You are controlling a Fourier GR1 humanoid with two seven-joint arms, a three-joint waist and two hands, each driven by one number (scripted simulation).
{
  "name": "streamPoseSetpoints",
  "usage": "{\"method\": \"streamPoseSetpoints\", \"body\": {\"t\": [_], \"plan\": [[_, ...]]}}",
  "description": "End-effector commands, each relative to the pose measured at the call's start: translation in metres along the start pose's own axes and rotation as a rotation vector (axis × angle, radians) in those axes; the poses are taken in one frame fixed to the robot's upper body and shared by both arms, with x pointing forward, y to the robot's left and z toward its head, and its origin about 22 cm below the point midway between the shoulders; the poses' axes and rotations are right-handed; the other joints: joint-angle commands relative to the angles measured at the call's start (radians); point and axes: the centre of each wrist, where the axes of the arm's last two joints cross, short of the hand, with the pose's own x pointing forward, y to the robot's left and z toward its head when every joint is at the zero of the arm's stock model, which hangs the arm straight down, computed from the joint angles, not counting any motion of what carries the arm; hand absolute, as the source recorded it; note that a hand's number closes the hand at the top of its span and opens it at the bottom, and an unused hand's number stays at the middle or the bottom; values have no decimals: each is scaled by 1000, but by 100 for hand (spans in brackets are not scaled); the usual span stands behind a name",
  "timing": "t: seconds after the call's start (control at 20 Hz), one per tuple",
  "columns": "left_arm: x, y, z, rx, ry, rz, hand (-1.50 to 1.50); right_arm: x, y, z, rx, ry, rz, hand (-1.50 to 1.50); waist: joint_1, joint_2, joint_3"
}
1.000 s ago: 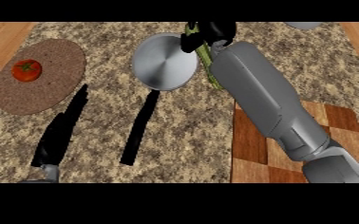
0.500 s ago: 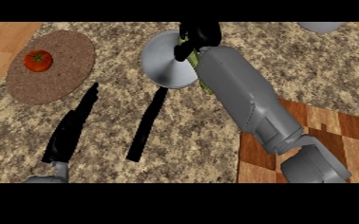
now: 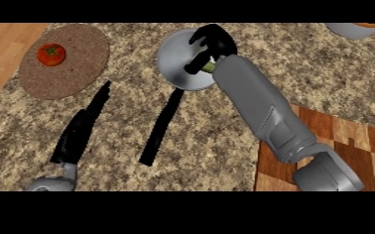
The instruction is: Pick the squash from the cutting board and place it in the pan
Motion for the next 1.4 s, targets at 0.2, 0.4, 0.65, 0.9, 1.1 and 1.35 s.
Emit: {"method": "streamPoseSetpoints", "body": {"t": [0.2, 0.4, 0.65, 0.9, 1.1, 1.35], "plan": [[8, -5, -5, -21, -8, 5, 0, 3, -9, -1, -145, -108, -285, -150, 8, -3, 1], [6, -1, -5, -4, -1, 3, 0, 3, -15, -2, -298, -109, -415, -150, -2, -4, 1], [-4, -3, 6, 22, 40, 10, 0, -3, -20, -5, -432, -59, -557, -150, -56, -19, 1], [-14, 20, 18, 58, 53, 4, 0, -43, -46, -13, -534, -42, -617, -150, -79, -25, 1], [-20, 20, 22, 87, 74, 31, 0, -82, -64, -16, -551, -84, -569, -150, -108, -35, 0], [-22, 23, 21, 113, 102, 14, 0, -129, -67, -12, -538, -139, -538, -150, -140, -47, 0]]}}
